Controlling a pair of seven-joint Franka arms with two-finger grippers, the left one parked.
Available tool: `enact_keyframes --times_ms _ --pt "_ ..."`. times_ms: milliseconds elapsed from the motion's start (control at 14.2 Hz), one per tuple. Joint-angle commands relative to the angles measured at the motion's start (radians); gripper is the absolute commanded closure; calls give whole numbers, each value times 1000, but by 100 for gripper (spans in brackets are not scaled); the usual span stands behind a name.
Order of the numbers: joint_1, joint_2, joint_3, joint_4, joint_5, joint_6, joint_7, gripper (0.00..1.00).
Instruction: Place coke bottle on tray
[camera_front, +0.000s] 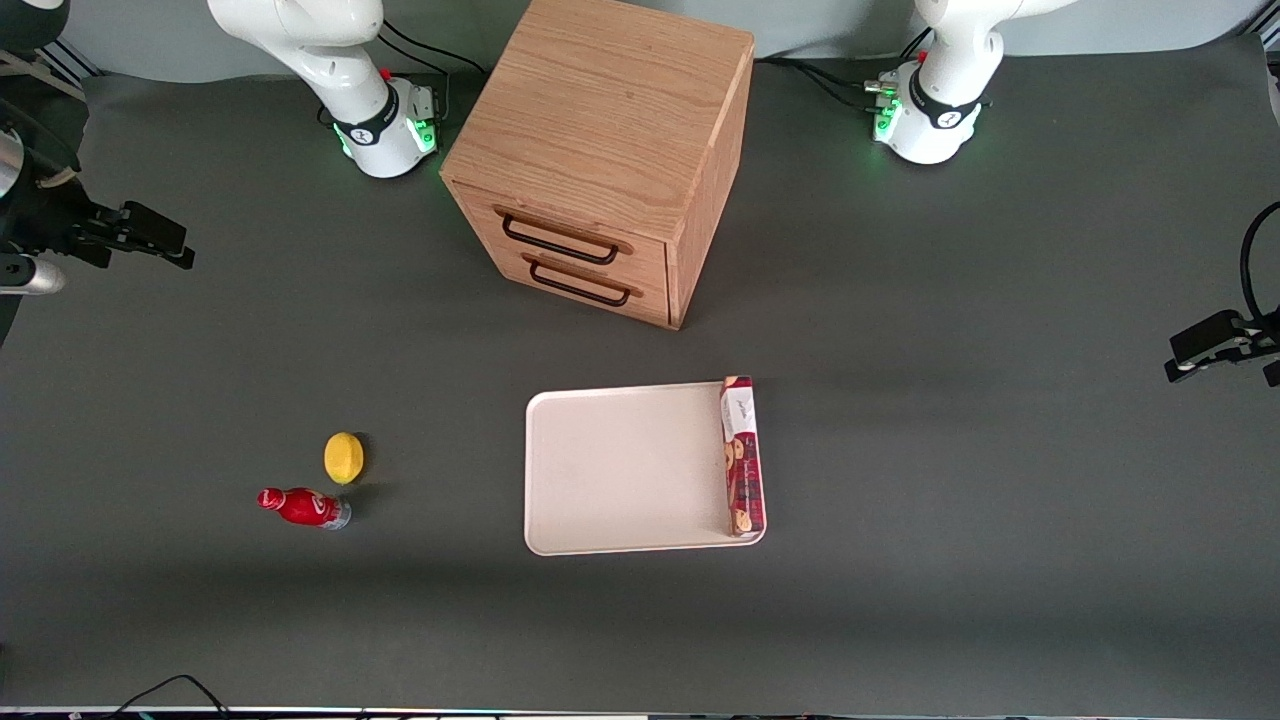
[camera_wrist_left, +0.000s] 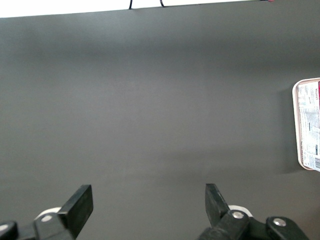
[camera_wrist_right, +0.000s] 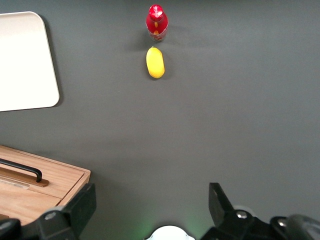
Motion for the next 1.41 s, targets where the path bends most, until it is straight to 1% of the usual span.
enact_keyframes --times_ms 0,141,352,493,563,634,704,775,845,986,1197,1338 --pt "13 10 -8 31 20 -55 22 0" --pt "11 15 -10 36 20 -60 14 0" --pt "26 30 -5 62 3 -54 -1 0" --pt "28 132 -5 160 -10 -49 -4 0" --pt "28 198 -5 227 -18 -47 -29 0" --pt "32 267 -4 294 -30 -43 -94 0" --pt "40 344 -5 356 -53 -17 -142 0" --pt "39 407 -8 393 -61 32 -158 0" --pt "40 455 -8 393 -72 99 -171 0" --pt "48 562 -2 393 -140 246 -189 0" --pt "71 706 4 392 -136 389 -135 0" --pt "80 745 5 380 -139 433 -118 0"
